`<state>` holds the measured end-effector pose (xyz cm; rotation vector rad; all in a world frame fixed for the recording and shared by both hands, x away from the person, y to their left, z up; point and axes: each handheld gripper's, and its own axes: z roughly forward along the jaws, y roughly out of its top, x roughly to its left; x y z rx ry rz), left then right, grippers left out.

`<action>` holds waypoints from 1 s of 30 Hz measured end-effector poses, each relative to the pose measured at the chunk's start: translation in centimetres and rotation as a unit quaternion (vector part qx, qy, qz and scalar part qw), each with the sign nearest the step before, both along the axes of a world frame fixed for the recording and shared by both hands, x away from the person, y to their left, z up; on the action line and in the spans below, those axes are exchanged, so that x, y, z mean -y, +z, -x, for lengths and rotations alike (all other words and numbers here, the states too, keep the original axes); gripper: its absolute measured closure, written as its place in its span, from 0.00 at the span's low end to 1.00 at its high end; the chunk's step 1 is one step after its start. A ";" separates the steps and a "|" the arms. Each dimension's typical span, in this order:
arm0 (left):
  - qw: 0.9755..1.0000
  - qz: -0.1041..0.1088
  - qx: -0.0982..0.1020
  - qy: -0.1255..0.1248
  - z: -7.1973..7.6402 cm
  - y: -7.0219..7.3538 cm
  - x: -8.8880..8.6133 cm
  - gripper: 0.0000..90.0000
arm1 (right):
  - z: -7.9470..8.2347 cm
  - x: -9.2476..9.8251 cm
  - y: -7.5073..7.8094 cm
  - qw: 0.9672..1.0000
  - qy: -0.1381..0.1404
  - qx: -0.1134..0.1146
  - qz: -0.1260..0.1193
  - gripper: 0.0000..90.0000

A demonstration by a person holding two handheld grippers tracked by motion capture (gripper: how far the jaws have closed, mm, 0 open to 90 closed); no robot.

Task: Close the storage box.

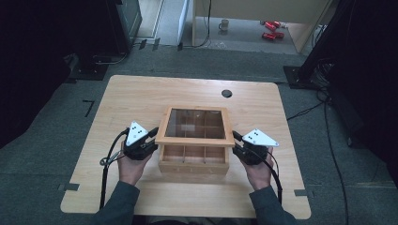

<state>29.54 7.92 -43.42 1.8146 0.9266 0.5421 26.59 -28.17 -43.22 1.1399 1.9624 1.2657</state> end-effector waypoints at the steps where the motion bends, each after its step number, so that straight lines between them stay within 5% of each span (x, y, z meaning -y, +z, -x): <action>1: 1.000 0.000 0.000 -0.001 0.1 -0.1 0.0 0.82 | 0.1 0.0 -0.1 1.000 0.000 0.000 0.001 0.80; 16: 0.999 -0.016 0.003 -0.027 1.3 -0.9 0.4 0.81 | 1.5 -0.1 -0.9 1.000 0.002 0.000 0.009 0.81; 30: 1.000 -0.019 0.009 -0.019 2.2 -1.2 0.0 0.75 | 2.4 -0.2 -1.3 1.000 -0.004 0.006 0.017 0.75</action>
